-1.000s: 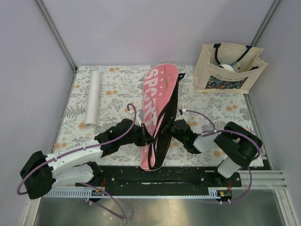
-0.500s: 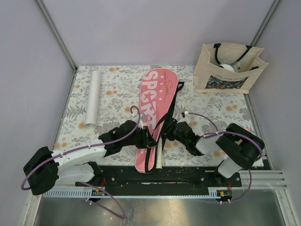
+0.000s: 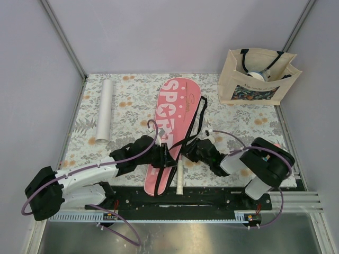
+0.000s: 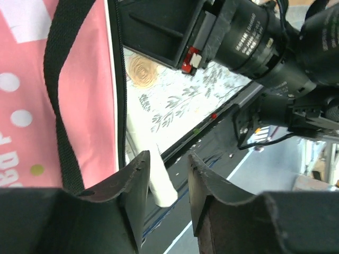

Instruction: Pack up the badminton gear

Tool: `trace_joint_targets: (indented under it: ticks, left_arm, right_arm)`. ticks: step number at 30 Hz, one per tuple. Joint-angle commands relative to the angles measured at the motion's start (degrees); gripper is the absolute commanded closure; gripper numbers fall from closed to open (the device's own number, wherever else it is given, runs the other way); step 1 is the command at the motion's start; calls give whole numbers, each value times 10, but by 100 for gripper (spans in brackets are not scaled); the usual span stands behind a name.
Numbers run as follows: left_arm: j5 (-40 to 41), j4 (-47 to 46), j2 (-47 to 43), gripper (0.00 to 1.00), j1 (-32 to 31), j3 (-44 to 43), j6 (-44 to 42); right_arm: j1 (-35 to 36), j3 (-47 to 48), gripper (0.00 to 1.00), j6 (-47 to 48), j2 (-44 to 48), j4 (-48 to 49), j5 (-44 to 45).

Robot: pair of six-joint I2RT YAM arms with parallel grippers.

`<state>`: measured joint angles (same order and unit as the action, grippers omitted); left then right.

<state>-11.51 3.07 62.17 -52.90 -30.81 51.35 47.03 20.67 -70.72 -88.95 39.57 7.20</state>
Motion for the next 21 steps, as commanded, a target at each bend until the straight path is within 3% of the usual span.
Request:
trace_joint_targets:
  ticks: [1, 5, 10, 14, 18, 21]
  left_arm:
    - [83, 115, -25, 61, -25, -57, -63]
    - [183, 222, 7, 55, -59, -99, -114]
    - [232, 242, 63, 47, -103, -117, -122]
    - [300, 269, 118, 46, -122, -144, -129]
    - [379, 298, 178, 49, -144, -173, -136]
    - [397, 299, 208, 65, -151, -184, -138]
  right_arm:
    - [-2, 16, 71, -60, -83, 203, -19]
    - [-2, 12, 73, -79, -126, 256, -18]
    - [-2, -1, 75, -84, -137, 273, -3]
    - [-2, -4, 75, -84, -134, 278, -4]
    - [-2, -5, 75, -82, -133, 278, -5]
    - [-2, -7, 75, -84, -134, 284, -4]
